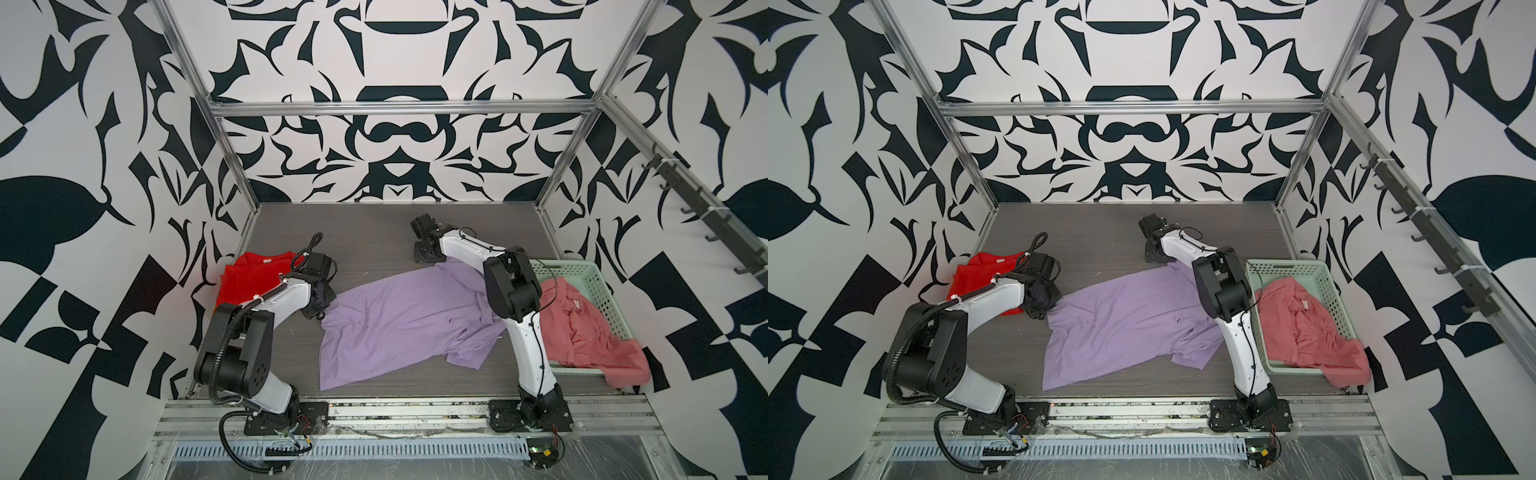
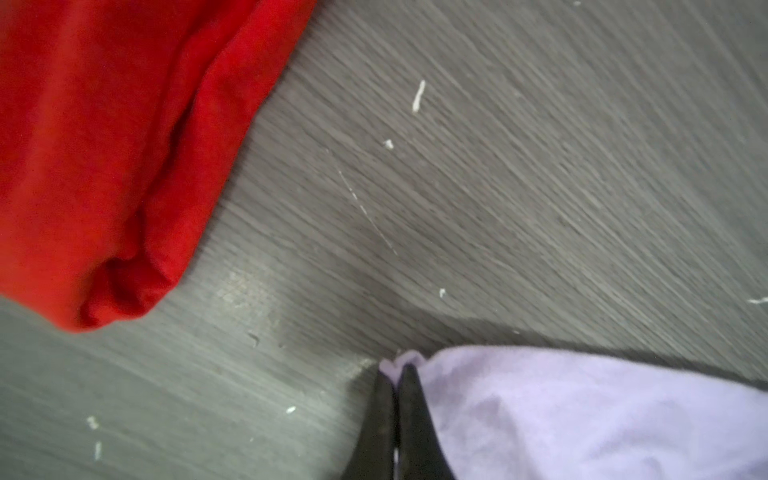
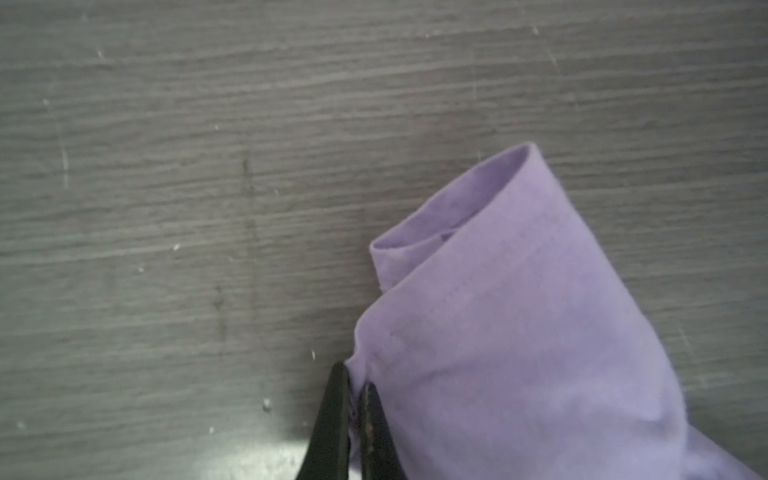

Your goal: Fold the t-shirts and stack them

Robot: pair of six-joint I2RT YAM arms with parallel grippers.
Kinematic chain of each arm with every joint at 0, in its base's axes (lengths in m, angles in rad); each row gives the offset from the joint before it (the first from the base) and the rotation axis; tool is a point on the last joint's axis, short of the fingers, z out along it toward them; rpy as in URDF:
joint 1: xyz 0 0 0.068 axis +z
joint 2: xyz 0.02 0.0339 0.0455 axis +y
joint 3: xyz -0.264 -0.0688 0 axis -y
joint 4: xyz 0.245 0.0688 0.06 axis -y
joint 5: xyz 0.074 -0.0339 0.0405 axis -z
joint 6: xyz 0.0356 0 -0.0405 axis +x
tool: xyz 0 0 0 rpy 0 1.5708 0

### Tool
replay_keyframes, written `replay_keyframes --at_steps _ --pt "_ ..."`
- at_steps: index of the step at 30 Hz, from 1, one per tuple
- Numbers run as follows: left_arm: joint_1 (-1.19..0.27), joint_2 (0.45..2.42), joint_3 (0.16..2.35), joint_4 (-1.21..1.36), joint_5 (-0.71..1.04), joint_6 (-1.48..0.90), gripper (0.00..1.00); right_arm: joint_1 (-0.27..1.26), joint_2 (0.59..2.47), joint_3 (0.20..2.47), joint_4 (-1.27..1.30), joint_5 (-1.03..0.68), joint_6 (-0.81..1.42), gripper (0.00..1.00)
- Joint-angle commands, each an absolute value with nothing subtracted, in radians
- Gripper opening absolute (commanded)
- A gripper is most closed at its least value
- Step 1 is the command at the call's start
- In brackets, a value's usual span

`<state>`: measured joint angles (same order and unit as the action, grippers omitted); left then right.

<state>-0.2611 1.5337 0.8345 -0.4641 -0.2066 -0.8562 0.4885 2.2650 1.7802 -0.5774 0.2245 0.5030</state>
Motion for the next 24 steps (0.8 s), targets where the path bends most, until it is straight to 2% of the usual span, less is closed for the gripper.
replay_keyframes --at_steps 1,9,16,20,24 --pt "-0.261 1.463 0.915 -0.524 -0.207 -0.810 0.00 0.475 2.094 1.798 -0.614 0.227 0.447 0.00" --pt "-0.218 1.234 1.136 -0.577 -0.228 -0.643 0.00 0.454 1.760 1.868 -0.705 0.431 0.274 0.00" --pt "-0.182 1.095 1.371 -0.577 -0.244 -0.469 0.00 0.454 1.481 1.972 -0.623 0.610 0.079 0.00" --pt "-0.181 1.050 1.513 -0.542 -0.252 -0.380 0.00 0.456 1.374 2.065 -0.509 0.616 -0.023 0.00" --pt "-0.181 1.001 1.621 -0.452 -0.221 -0.331 0.00 0.460 1.313 2.175 -0.416 0.530 -0.075 0.00"
